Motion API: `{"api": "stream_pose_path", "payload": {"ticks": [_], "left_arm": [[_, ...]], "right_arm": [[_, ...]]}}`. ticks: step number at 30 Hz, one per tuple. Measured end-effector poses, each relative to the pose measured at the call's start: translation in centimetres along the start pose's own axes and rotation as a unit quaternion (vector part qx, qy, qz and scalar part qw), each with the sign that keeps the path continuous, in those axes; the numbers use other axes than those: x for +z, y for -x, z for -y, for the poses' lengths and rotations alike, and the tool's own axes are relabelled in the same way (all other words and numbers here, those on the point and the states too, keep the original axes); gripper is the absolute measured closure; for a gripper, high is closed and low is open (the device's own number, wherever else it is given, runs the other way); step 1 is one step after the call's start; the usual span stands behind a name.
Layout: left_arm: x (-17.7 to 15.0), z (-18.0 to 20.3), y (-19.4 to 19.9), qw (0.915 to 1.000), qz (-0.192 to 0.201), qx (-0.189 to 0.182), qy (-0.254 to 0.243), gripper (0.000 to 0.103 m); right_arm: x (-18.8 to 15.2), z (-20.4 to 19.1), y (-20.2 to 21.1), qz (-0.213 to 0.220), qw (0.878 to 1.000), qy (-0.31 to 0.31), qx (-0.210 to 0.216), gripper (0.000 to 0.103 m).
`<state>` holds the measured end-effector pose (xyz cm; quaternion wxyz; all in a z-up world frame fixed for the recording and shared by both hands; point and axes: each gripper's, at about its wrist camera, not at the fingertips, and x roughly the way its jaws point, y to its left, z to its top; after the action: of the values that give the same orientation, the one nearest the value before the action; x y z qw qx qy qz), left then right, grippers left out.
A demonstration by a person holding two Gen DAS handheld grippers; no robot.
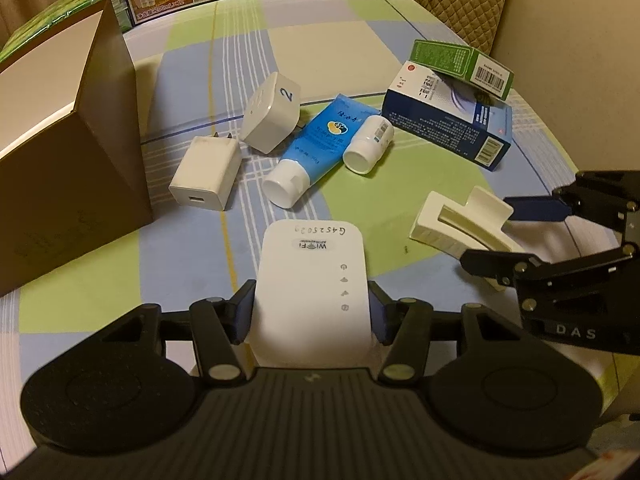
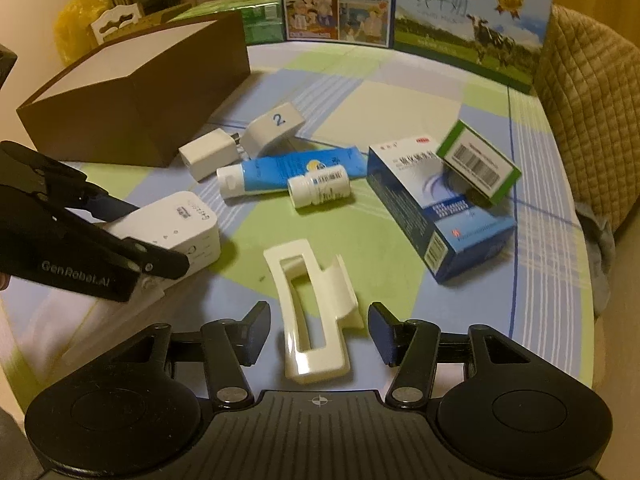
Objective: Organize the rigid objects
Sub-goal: 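Grasp the white wifi extender with the left tool while the right tool grasps the white plastic holder, then carry both items into the brown box and open the left tool to release the extender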
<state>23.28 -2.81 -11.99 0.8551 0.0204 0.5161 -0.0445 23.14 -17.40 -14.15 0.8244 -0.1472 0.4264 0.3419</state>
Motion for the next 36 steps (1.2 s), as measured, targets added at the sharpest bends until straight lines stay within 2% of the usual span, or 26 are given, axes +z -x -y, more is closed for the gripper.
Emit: {"api": "stream_pose_path", "payload": {"ticks": [5,6,7,19,28,36], "left_arm": [[-0.2,-0.1,0.0,1.0000,0.007,0.000,0.002,0.051],[-0.2,-0.1,0.0,1.0000,0.007,0.001,0.002,0.051],[-0.2,-0.1,0.0,1.0000,0.006,0.000,0.002,0.051],[-0.4,-0.5,1.5,0.9998,0.011,-0.001,0.016,0.052],[0.3,-2.1,5.4,0.9978,0.056,-0.006,0.035,0.052],[1.1,-4.7,9.8,0.9927,0.106,-0.004,0.057,0.052]], "right_arm": [[0.2,-0.2,-0.8,0.001,1.000,0.010,-0.001,0.053],[0.2,-0.3,-0.9,0.001,1.000,0.013,0.000,0.062],[0.2,-0.3,-1.0,-0.001,1.000,0.015,0.001,0.064],[0.7,-0.4,0.0,0.001,1.000,0.002,0.016,0.065],[2.6,-1.2,1.5,0.015,0.999,-0.011,0.031,0.065],[5.7,-3.1,3.2,0.041,0.998,-0.021,0.049,0.065]]}}
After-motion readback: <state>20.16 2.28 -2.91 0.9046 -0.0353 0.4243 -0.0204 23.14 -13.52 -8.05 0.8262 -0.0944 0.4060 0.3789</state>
